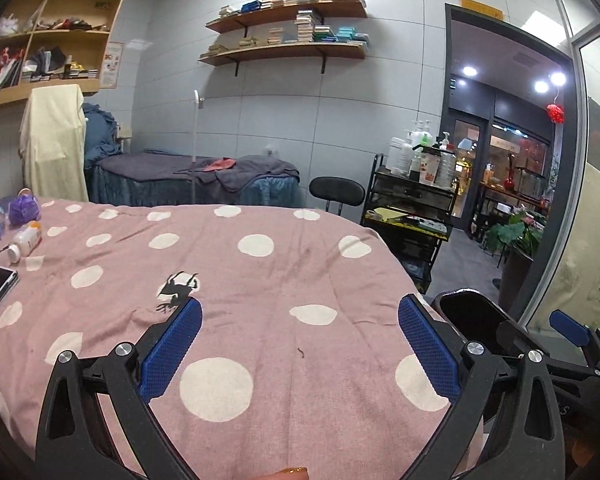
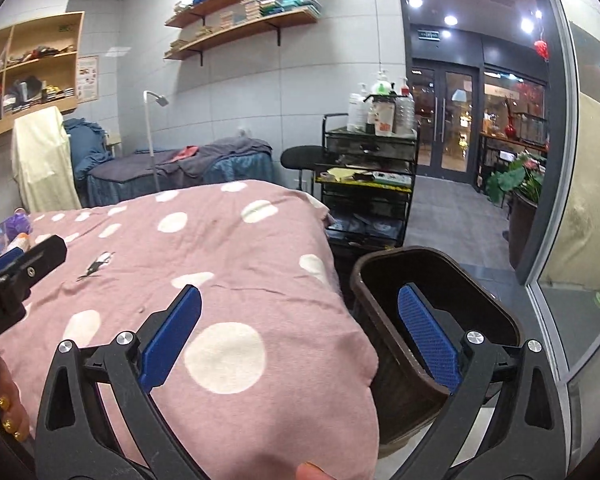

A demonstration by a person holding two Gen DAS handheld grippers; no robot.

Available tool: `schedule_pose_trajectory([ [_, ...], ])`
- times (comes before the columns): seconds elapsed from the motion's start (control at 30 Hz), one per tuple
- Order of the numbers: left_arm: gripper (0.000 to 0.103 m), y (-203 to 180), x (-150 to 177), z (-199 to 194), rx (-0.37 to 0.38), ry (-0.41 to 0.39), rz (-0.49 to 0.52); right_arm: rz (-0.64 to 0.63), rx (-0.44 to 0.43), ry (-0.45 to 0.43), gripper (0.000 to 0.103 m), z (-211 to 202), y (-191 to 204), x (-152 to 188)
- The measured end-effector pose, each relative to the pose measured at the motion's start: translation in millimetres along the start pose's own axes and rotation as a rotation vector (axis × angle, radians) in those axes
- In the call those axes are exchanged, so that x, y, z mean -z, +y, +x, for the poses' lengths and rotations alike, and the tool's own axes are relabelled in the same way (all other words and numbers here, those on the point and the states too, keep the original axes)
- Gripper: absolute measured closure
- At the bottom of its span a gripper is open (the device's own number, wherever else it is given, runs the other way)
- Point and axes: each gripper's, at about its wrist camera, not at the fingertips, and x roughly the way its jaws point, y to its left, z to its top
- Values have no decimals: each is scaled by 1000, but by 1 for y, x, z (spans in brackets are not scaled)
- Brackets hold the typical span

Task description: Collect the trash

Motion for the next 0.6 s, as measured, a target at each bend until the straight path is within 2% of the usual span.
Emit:
schedule_pose_trajectory([
  [0.27, 6, 6, 6, -20, -54, -29, -11, -47, -19, -62, 6, -24, 19, -2],
  [0.6, 6, 8, 5, -26, -70, -61, -13, -34, -17, -61, 6, -26, 14, -4],
])
